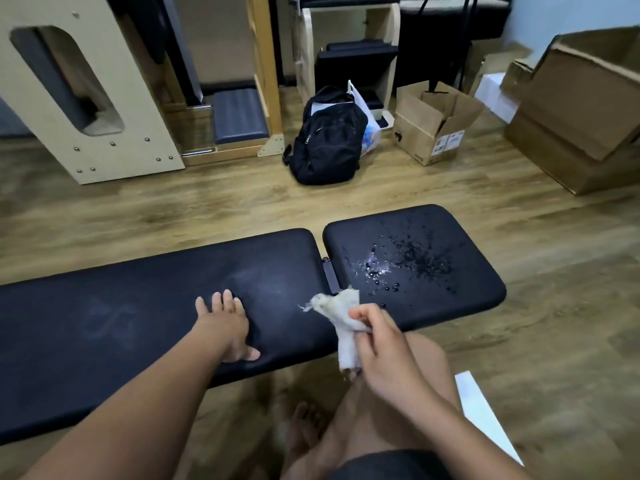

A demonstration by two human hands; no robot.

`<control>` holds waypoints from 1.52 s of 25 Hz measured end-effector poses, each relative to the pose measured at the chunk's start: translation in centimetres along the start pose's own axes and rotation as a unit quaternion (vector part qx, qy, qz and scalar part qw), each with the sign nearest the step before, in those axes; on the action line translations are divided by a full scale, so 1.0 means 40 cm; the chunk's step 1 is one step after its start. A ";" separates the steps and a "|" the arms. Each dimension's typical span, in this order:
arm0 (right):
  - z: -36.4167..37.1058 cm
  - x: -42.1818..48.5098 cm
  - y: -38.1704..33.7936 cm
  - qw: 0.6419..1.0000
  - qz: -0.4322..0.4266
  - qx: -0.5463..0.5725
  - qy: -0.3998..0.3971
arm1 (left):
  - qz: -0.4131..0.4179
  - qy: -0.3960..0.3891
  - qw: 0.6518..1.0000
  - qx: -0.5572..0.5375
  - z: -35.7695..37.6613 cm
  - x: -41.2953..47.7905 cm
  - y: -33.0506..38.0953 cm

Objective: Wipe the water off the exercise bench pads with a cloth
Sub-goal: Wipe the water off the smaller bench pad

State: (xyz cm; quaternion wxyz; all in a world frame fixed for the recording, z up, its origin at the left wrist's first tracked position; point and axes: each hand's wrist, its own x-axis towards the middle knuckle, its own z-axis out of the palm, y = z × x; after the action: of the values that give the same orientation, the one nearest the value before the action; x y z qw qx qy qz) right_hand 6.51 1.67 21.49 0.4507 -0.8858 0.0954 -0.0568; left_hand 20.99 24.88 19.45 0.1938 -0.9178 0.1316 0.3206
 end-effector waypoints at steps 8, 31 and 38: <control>-0.213 0.045 0.076 0.921 0.241 0.253 0.170 | 0.097 0.166 0.976 0.104 -0.023 -0.067 0.084; -0.026 0.090 0.241 0.958 0.036 -0.247 0.140 | 0.154 0.354 0.916 -0.110 0.042 0.087 0.278; -0.334 0.154 0.470 0.888 0.239 -0.278 0.278 | 0.155 0.379 0.906 -0.108 0.046 0.091 0.288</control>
State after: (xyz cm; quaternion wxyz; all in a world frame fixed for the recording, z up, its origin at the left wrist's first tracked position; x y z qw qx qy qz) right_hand 7.80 -21.05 14.22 0.1413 -0.8731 0.4376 -0.1622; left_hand 18.53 15.00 12.68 -0.0233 -0.9535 0.3001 -0.0132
